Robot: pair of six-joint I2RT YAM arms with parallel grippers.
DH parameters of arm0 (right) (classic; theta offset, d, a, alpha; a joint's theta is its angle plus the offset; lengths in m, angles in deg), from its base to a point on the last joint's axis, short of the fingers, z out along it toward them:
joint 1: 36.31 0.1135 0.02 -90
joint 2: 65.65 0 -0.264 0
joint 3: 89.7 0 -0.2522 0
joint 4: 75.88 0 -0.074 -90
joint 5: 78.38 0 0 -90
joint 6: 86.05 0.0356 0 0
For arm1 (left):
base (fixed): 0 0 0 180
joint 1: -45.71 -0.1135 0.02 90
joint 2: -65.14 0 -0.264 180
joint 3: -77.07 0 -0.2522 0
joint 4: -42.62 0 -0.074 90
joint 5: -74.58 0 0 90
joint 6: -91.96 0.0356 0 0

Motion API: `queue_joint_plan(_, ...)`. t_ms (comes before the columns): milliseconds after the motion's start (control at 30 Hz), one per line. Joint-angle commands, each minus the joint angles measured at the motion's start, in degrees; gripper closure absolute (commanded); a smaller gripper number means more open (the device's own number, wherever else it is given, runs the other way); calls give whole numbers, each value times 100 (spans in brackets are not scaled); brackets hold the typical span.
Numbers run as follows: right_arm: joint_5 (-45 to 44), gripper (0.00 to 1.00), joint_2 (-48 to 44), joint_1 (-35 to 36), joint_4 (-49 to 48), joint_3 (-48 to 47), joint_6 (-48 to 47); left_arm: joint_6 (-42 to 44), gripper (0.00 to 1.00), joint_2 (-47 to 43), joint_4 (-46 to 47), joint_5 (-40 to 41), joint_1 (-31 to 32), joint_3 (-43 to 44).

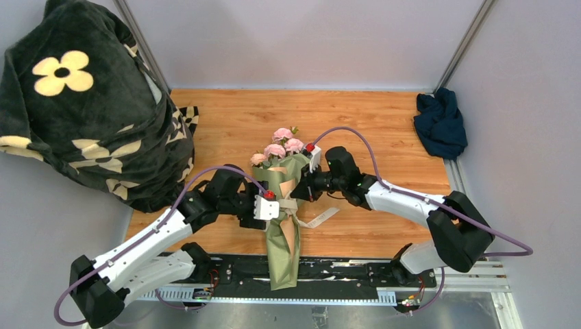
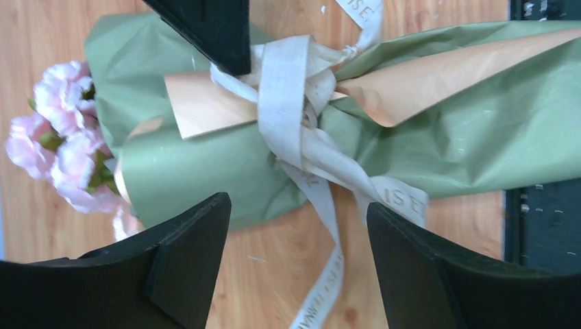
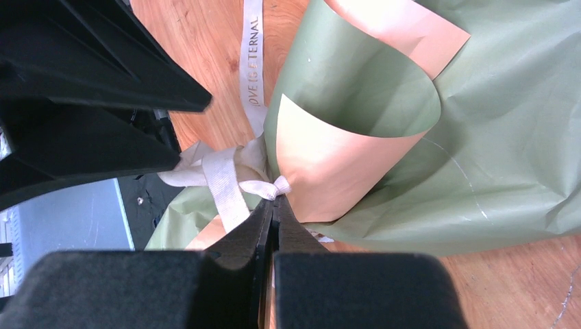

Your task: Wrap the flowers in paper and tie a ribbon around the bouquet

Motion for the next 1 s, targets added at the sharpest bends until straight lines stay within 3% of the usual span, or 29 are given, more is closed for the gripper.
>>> queue_joint_plan(0,-147,100,35,-54,-263,91,157,-855,17,-175,-1123,-296,-91,206)
queue_joint_plan(100,-166,100,27,-38,-292,119,171,-1327,15,273,-1352,-594,-91,269)
queue_joint_plan(267,-214,100,-26,-36,-327,161,177,-982,10,729,-1547,-814,-59,354)
queue_joint_plan(367,-232,100,-12,-30,-356,170,163,-1288,14,957,-1055,-243,115,180)
queue_joint_plan(433,-198,100,23,-34,-390,170,179,-1538,22,1099,-458,380,154,0)
queue_joint_plan(467,-186,100,34,-30,-403,178,192,-1519,31,1101,-318,634,155,-107)
queue_joint_plan(633,-331,100,-56,-59,-275,262,146,-1077,99,1013,-73,1205,155,-231)
queue_joint_plan(800,-673,100,-445,-392,258,588,157,-652,100,891,-662,2002,41,-247)
queue_joint_plan(967,-542,100,-681,-808,459,1169,278,-365,100,963,-773,2719,-564,-506)
